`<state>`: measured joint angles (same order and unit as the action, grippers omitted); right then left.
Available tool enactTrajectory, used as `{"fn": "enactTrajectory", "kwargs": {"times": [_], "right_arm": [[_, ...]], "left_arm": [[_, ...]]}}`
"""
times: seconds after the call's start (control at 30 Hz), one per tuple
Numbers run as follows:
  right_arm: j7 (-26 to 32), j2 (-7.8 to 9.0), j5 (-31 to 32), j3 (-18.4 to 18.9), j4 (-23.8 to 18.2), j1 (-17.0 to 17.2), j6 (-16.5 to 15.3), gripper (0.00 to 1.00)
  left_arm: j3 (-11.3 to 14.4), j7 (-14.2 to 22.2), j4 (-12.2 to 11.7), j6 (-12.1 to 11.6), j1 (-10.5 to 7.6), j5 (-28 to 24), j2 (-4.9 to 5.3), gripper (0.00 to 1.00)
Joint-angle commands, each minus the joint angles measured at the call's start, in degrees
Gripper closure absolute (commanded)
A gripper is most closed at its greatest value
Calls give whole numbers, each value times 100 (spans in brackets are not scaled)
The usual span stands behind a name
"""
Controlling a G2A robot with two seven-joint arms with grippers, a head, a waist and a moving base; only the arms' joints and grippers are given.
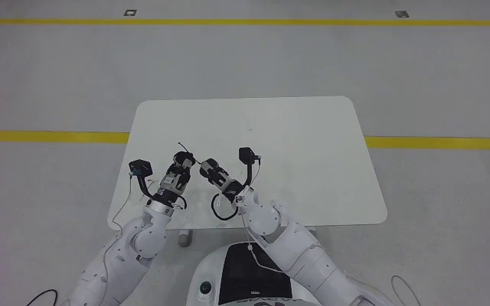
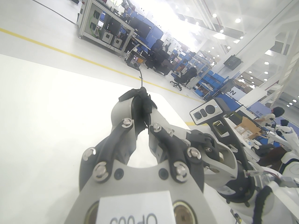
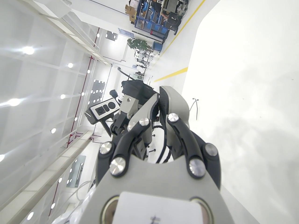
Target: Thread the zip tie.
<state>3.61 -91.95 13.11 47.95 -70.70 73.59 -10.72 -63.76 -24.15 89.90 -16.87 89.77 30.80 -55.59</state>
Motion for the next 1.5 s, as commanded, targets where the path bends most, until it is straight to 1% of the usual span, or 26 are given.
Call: {"fn": "enactTrajectory", "kwargs": {"times": [0.0, 0.5, 0.97, 1.47], "right_arm": [[10, 0, 5, 2, -4, 2, -21, 100], [17, -22, 18, -3, 20, -28, -11, 100], [75, 10, 72, 91, -84, 75, -8, 100], [129, -71, -20, -10, 131, -200, 74, 100]], "left_arm": [[0, 0, 0, 0, 0, 0, 0, 100], [0, 0, 0, 0, 0, 0, 0, 100], [0, 0, 0, 0, 0, 0, 0, 100], [0, 0, 0, 0, 0, 0, 0, 100]]}}
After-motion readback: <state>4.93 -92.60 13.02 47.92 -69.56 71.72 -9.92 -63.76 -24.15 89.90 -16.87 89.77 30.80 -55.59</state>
